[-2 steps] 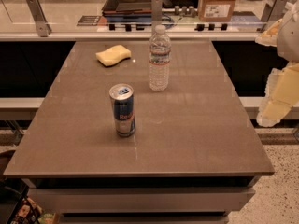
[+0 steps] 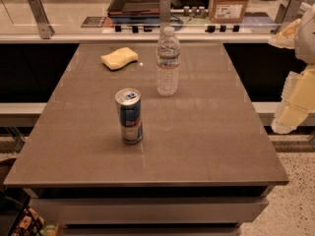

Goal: Pick redbull can

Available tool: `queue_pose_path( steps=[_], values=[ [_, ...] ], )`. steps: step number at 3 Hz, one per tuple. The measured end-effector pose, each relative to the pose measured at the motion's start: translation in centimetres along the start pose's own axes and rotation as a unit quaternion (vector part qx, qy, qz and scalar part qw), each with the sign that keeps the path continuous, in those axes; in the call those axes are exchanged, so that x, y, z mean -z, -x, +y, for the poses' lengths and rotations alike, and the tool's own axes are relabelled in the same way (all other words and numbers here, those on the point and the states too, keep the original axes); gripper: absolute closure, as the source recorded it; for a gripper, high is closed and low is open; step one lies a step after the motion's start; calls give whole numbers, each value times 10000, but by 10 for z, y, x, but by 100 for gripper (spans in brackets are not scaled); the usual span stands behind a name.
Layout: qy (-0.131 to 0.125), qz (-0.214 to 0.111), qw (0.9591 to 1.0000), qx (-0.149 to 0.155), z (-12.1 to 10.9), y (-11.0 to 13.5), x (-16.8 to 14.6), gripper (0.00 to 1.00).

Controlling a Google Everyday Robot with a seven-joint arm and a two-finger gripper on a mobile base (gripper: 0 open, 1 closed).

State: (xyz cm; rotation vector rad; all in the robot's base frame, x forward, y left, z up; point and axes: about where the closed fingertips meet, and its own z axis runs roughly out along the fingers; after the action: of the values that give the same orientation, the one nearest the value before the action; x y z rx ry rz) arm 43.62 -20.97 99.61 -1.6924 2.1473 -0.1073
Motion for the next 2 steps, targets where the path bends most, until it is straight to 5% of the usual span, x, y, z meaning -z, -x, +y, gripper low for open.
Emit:
queue_pose_path(
  steps=[1,2],
  values=[
    [93,-609,9980,103,0,-7,-1,0],
    [500,-1555,9857,417,17,-3,-15,0]
  ],
)
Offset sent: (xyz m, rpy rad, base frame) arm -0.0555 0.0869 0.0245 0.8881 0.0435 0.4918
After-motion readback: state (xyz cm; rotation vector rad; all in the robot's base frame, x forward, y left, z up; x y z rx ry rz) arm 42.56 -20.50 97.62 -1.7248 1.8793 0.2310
